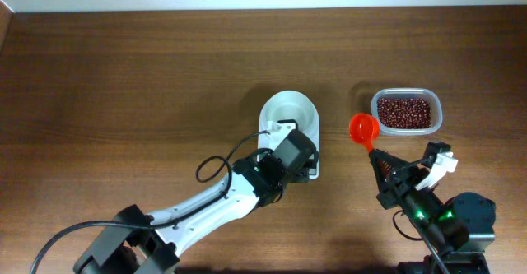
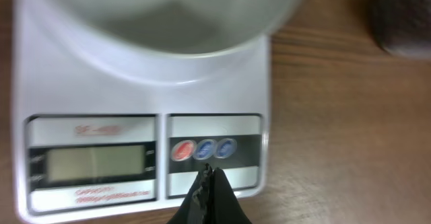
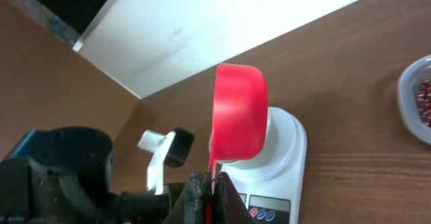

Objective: Scoop and weigh 50g on scale

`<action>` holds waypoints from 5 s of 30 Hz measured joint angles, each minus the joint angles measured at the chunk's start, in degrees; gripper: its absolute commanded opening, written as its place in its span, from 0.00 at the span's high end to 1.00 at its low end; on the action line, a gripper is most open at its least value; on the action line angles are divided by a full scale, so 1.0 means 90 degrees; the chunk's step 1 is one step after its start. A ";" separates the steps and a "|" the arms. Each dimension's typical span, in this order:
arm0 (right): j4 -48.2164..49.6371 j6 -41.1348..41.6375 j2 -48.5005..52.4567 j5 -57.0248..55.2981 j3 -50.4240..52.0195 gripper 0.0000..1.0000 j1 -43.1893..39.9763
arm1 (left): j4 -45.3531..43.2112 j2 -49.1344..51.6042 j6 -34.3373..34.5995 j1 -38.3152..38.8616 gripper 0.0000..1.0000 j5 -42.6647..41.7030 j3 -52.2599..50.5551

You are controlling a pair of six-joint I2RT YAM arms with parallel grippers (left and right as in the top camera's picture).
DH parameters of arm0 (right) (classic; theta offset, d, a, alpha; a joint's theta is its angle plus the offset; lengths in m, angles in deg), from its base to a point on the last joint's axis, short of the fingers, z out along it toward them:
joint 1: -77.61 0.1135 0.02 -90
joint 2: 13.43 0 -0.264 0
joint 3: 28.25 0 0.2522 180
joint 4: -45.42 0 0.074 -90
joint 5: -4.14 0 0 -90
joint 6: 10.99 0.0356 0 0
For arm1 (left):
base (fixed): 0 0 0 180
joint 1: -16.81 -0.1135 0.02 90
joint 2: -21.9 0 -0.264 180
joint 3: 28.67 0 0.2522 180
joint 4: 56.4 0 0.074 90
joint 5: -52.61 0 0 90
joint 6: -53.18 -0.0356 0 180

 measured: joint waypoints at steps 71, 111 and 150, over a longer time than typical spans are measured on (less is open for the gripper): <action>-0.0121 -0.0070 0.0420 -0.0877 0.0000 0.96 0.0000 | -0.0556 0.1173 0.1921 0.0265 1.00 0.0486 0.0141; -0.0617 0.1275 0.0950 0.0374 0.0000 0.96 -0.0012 | 0.4452 -0.4896 -0.4957 -0.1426 0.01 -0.0998 0.0614; -0.1807 -0.0991 0.0962 0.0899 -0.0945 0.96 -0.0017 | 0.5797 -0.3470 -0.8500 -0.3745 0.01 -0.3480 0.2035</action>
